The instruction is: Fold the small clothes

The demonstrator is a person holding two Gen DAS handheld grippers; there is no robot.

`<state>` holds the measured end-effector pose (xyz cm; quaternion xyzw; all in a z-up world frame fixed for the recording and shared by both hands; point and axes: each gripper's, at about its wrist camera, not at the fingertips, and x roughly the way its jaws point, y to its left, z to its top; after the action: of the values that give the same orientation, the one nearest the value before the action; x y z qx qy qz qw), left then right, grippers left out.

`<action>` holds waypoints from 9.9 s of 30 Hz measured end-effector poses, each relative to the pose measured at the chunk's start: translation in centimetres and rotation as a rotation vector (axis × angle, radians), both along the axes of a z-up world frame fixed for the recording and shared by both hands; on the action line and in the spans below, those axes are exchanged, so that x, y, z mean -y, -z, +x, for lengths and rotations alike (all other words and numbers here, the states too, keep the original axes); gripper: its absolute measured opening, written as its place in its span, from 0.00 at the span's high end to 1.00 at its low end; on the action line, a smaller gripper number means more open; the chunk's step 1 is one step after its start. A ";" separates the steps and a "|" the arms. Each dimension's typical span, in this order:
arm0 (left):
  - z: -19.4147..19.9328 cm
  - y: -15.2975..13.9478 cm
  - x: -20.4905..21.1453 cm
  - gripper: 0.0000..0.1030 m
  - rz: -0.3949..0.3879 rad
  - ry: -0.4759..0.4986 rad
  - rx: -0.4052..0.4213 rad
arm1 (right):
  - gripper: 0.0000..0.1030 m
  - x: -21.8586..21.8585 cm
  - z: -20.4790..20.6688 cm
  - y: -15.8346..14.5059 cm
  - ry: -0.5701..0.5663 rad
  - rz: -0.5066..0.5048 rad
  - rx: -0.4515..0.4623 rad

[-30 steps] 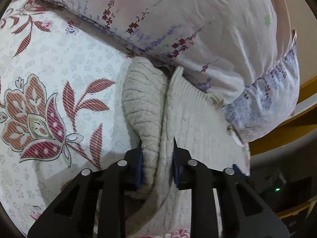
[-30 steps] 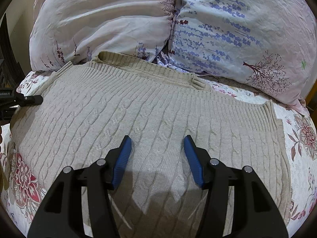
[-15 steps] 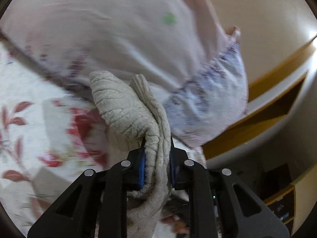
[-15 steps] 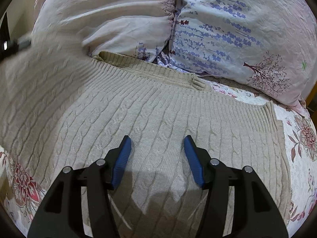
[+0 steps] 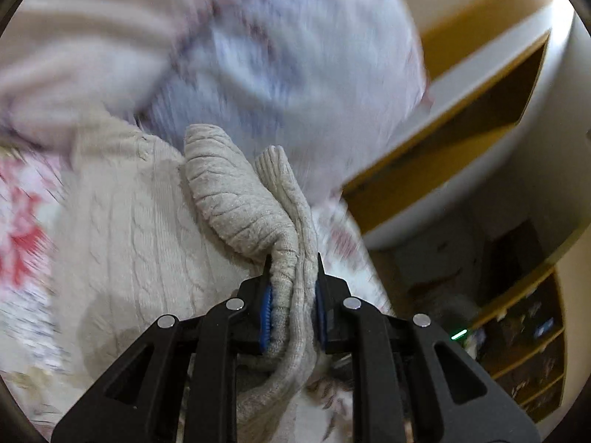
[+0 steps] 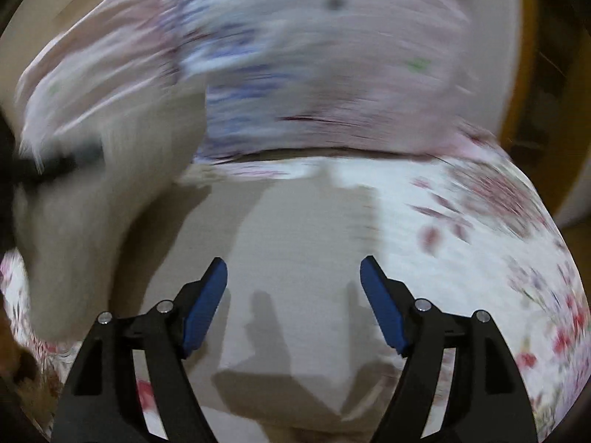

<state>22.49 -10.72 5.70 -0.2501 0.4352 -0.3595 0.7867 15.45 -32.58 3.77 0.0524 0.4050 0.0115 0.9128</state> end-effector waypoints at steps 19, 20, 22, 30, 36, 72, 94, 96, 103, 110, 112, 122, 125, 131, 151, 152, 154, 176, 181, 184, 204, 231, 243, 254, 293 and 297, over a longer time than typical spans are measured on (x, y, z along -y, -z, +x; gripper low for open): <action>-1.3 -0.6 -7.1 0.23 0.181 -0.175 0.039 | 0.28 5.2 1.8 1.1 -0.077 0.640 -0.144; -0.9 0.2 -7.7 0.23 0.197 -0.189 0.002 | 0.28 4.9 2.0 1.3 -0.084 0.662 -0.160; -0.4 1.8 -8.2 0.23 0.213 -0.189 -0.058 | 0.30 4.4 2.8 2.1 -0.088 0.691 -0.201; 1.0 5.4 -7.1 0.23 0.224 -0.140 -0.161 | 0.49 3.0 5.1 4.2 -0.092 0.688 -0.270; 1.6 6.7 -6.0 0.23 0.170 -0.108 -0.204 | 0.64 3.2 6.3 4.8 -0.077 0.720 -0.242; -0.5 5.6 -4.5 0.28 0.163 -0.004 -0.104 | 0.81 5.3 4.6 1.8 0.068 0.174 -0.061; -4.5 6.5 -5.9 0.29 0.144 0.003 -0.118 | 0.49 8.8 -6.1 -0.4 0.033 0.473 -0.003; -4.7 6.7 -5.6 0.31 0.152 0.007 -0.124 | 0.49 8.3 -6.3 -0.3 0.015 0.467 -0.008; -5.1 7.4 -5.0 0.35 0.172 0.015 -0.145 | 0.62 6.8 -6.2 0.9 -0.012 0.441 -0.042; -5.3 7.8 -4.5 0.48 0.172 0.036 -0.164 | 0.84 6.3 -6.1 1.2 -0.040 0.437 -0.047; -5.3 7.9 -4.3 0.56 0.162 0.045 -0.175 | 0.87 5.9 -6.1 1.0 -0.047 0.403 -0.039; -6.4 6.5 -5.0 0.84 0.133 0.064 -0.105 | 0.92 5.8 -8.3 -2.7 -0.022 0.245 0.133; -6.8 7.1 -4.9 0.84 0.164 0.072 -0.122 | 0.92 6.3 -7.5 0.2 0.033 0.191 0.004; -6.8 7.7 -4.8 0.84 0.171 0.071 -0.151 | 0.88 7.2 -7.2 3.0 0.072 0.240 -0.088; -2.1 4.4 -1.9 0.21 0.398 -0.040 -0.053 | 0.77 11.0 0.3 3.3 0.116 0.645 -0.138; -2.1 4.3 -1.6 0.19 0.422 -0.046 -0.039 | 0.85 10.6 0.6 3.3 0.101 0.629 -0.140; -2.0 3.9 -0.9 0.19 0.455 -0.049 -0.009 | 0.90 9.6 0.5 2.3 0.081 0.548 -0.082; -1.8 4.6 -1.0 0.16 0.409 -0.031 -0.059 | 0.51 5.1 -1.7 -0.4 -0.029 0.187 0.043; -1.5 4.9 -1.6 0.16 0.346 -0.015 -0.106 | 0.46 2.8 -0.4 2.6 -0.097 0.048 -0.093; -0.9 5.0 -2.2 0.16 0.283 -0.017 -0.142 | 0.36 4.8 -0.3 1.2 -0.072 0.186 -0.074; 2.9 6.4 -3.0 0.25 0.082 -0.016 -0.251 | 0.32 10.7 5.6 6.9 -0.070 0.800 -0.306; -0.1 2.0 -12.5 0.61 0.043 -0.058 -0.172 | 0.74 -1.7 3.2 1.7 -0.323 0.683 -0.139; 0.6 4.2 -15.1 0.41 0.244 -0.183 -0.141 | 0.51 -3.9 5.0 3.6 -0.247 0.576 -0.211; -2.3 1.3 -15.1 0.35 0.481 -0.253 0.035 | 0.91 -4.4 4.7 1.9 -0.150 0.289 -0.048; -13.9 2.6 -15.8 0.01 0.623 -0.329 0.152 | 0.02 -6.7 -11.3 -0.6 -0.094 -0.008 0.151; -14.6 3.9 -13.9 0.01 0.658 -0.289 0.117 | 0.02 -7.9 -11.6 0.7 -0.122 0.009 0.050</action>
<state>7.87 3.18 1.76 -0.0215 0.4421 -0.0988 0.8913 3.86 -24.72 3.11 0.0313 0.3843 0.0703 0.9200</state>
